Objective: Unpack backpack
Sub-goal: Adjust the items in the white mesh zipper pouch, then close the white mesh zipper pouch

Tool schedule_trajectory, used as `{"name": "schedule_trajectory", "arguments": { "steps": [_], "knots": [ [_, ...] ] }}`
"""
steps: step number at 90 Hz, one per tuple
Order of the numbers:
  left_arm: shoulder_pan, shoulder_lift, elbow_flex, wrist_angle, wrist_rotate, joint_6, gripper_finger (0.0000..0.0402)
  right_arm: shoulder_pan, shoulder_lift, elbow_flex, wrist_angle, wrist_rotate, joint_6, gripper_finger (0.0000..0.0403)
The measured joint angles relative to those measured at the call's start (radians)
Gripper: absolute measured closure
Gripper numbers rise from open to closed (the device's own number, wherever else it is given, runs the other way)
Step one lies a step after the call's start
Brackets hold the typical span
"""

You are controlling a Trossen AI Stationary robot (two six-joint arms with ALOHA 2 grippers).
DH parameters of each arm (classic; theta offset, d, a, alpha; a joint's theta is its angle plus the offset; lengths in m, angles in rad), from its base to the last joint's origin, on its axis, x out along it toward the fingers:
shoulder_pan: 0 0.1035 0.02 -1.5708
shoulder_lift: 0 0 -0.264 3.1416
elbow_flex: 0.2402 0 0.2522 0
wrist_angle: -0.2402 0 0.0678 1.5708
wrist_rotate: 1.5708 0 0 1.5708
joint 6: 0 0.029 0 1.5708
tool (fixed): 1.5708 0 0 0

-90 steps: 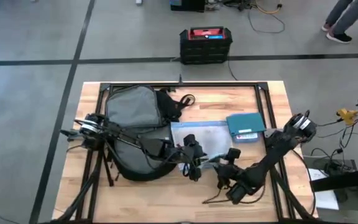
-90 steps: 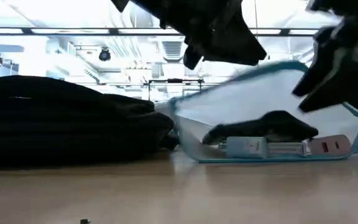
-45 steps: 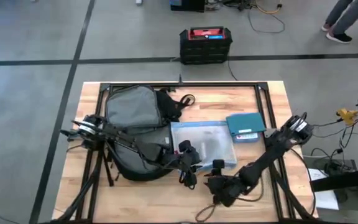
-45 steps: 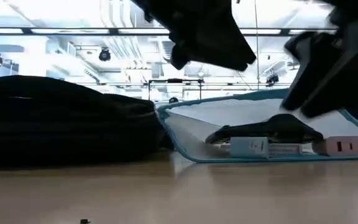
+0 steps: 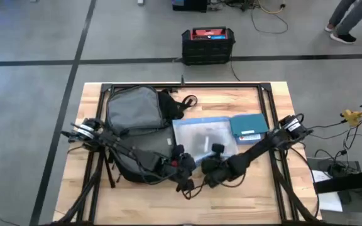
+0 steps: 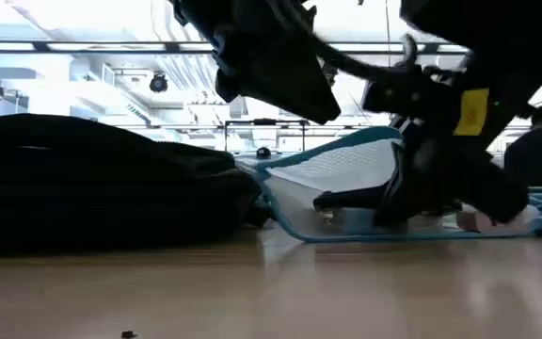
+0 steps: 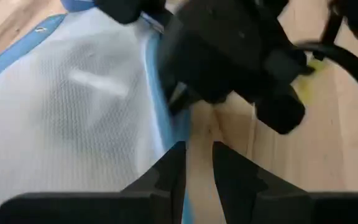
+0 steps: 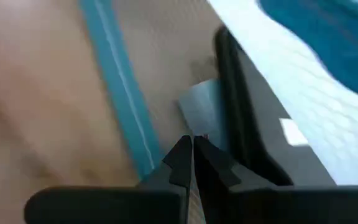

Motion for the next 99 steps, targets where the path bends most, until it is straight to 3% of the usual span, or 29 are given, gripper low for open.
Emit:
{"name": "schedule_trajectory", "arguments": {
  "steps": [23, 44, 56, 63, 74, 99],
  "knots": [
    [-0.008, 0.0, -0.002, 0.008, -0.034, 0.0, 0.0338, 0.095, -0.102, 0.001, -0.093, -0.056, 0.019, 0.0402],
    [-0.01, 0.002, -0.004, 0.083, -0.037, 0.016, 0.0339, 0.118, -0.129, 0.001, -0.413, -0.152, 0.169, 0.0403],
    [-0.012, 0.03, -0.006, 0.178, -0.027, 0.086, 0.0339, 0.127, -0.13, -0.023, -0.501, -0.224, 0.187, 0.0403],
    [-0.012, 0.059, -0.006, 0.256, 0.003, 0.144, 0.0339, 0.108, -0.129, -0.049, -0.511, -0.188, 0.19, 0.0403],
    [0.0, 0.112, -0.006, 0.393, 0.053, 0.207, 0.0339, 0.094, -0.134, -0.047, -0.585, -0.01, 0.292, 0.0403],
    [0.022, 0.192, 0.008, 0.574, 0.06, 0.22, 0.0339, 0.308, -0.281, -0.058, -0.656, -0.066, 0.425, 0.0403]
  ]
}}
